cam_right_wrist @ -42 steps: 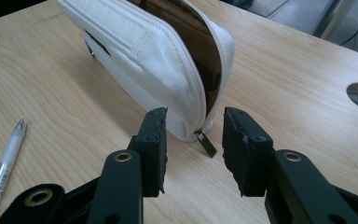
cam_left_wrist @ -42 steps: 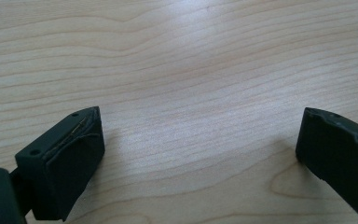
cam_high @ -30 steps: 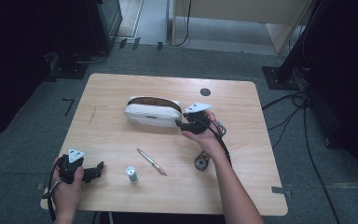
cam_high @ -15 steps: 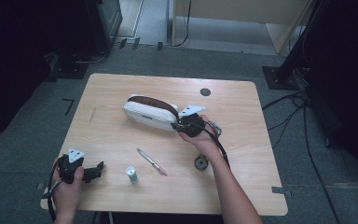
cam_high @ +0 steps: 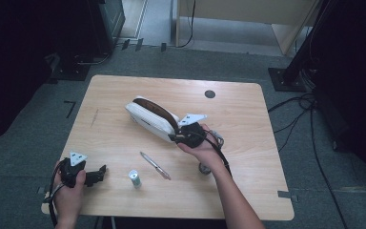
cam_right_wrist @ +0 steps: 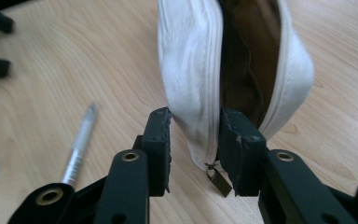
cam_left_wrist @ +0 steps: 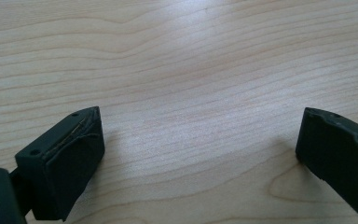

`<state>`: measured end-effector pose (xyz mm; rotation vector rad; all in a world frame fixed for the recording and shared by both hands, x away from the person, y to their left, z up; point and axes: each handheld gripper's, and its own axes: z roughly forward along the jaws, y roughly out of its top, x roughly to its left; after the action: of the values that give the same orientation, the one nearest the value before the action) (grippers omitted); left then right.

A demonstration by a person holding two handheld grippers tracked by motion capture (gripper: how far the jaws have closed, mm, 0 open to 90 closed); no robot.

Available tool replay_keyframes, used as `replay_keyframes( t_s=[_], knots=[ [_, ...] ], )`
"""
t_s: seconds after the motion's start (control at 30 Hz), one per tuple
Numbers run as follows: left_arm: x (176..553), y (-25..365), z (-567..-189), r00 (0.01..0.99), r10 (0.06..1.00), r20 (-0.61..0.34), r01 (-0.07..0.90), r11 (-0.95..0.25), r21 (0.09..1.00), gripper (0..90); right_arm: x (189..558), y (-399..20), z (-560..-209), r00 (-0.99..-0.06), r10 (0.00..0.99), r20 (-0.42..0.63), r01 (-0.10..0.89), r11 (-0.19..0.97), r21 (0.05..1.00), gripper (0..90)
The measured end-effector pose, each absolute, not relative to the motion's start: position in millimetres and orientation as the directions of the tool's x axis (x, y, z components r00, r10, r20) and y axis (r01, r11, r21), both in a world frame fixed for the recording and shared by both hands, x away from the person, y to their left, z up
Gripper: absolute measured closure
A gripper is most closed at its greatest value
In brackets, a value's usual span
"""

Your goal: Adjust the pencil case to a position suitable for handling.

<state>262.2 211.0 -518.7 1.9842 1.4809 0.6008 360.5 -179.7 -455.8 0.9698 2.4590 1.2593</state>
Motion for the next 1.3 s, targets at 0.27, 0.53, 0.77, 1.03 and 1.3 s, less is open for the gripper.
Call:
replay_keyframes(
  t_s=[0.27, 0.53, 0.77, 1.03, 1.3],
  knots=[
    [262.3, 211.0, -518.8, 0.28, 0.96, 0.011, 0.696, -0.211, 0.687, 1.3, 368.8, -202.4, -438.8, -0.688, 0.715, 0.122, 0.476, 0.318, 0.82, 62.0],
    [262.3, 211.0, -518.8, 0.28, 0.96, 0.011, 0.696, -0.21, 0.687, 1.3, 390.7, -194.3, -453.8, -0.629, 0.765, 0.137, 0.527, 0.291, 0.799, 61.3],
    [262.3, 211.0, -518.8, 0.28, 0.96, 0.011, 0.696, -0.21, 0.687, 1.3, 391.1, -187.0, -456.9, -0.629, 0.769, 0.119, 0.52, 0.302, 0.799, 75.5],
    [262.2, 211.0, -518.8, 0.28, 0.96, 0.011, 0.696, -0.21, 0.687, 1.3, 383.1, -195.0, -457.3, -0.622, 0.774, 0.12, 0.524, 0.297, 0.798, 75.6],
    [262.2, 211.0, -518.6, 0.28, 0.96, 0.01, 0.697, -0.21, 0.685, 1.3, 360.4, -212.0, -455.0, -0.612, 0.782, 0.119, 0.533, 0.297, 0.792, 75.2]
  ],
)
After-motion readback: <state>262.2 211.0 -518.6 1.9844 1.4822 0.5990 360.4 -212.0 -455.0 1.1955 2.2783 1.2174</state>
